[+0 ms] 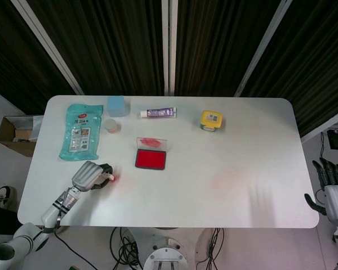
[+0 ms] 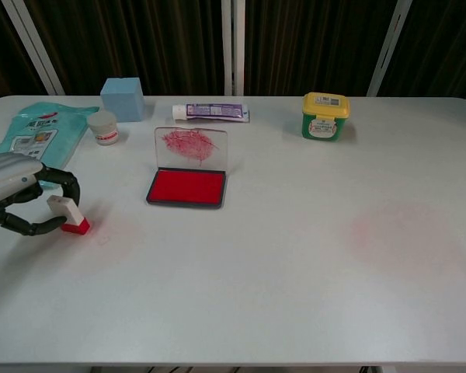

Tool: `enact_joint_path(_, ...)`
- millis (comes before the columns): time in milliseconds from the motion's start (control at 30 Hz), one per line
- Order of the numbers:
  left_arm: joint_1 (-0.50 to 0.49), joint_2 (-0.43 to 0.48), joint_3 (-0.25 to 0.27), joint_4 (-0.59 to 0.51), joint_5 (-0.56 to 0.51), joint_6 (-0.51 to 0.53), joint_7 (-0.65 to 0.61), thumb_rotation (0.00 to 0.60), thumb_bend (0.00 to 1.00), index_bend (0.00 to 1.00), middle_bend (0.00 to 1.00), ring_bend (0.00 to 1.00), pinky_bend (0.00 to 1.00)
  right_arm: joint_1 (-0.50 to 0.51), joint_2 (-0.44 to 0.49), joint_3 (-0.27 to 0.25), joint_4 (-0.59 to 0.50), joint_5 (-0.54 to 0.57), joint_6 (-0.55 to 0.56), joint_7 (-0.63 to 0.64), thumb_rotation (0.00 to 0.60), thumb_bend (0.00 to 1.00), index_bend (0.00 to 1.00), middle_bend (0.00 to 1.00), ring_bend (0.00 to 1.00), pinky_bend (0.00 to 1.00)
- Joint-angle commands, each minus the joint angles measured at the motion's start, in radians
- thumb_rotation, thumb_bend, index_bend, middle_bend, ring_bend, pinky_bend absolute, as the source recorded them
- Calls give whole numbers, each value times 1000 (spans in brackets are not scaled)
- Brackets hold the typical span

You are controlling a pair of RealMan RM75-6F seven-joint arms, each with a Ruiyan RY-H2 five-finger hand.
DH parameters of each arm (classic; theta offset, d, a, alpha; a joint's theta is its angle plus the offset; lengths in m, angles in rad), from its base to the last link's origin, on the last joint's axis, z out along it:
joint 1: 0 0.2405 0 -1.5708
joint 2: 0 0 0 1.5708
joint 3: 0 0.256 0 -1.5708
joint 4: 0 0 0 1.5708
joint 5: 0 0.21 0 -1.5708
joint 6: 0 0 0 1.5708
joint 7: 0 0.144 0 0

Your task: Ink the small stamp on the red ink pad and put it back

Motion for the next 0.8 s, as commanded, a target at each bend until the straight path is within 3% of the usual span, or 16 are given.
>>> enact_joint_path(33,0,2,0,-3,0,-3,0,600,434,438,474,1000,1000,-1,1,0,0,1,-1,1,600,180,0,0,0,0)
enact_joint_path(367,-1,20,7,-27,10,-4,1,600,383,348,410,998,1000,0,3,0,0,6,-8,2,600,179,0,0,0,0)
enact_joint_path(500,1,33,10,-44,15,2,13,600,368,266,351,995,1000,1,3,0,0,7,-9,2,600,179,0,0,0,0)
enact_joint_path(633,12,61,13,-78,18,21,44,600,344,197,312,986,1000,-1,6,2,-3,7,-4,4,600,179,0,0,0,0)
enact_joint_path(800,51,131,-1,-147,-5,68,101,600,291,192,290,968,1000,-6,12,5,-4,10,5,13,600,179,0,0,0,0)
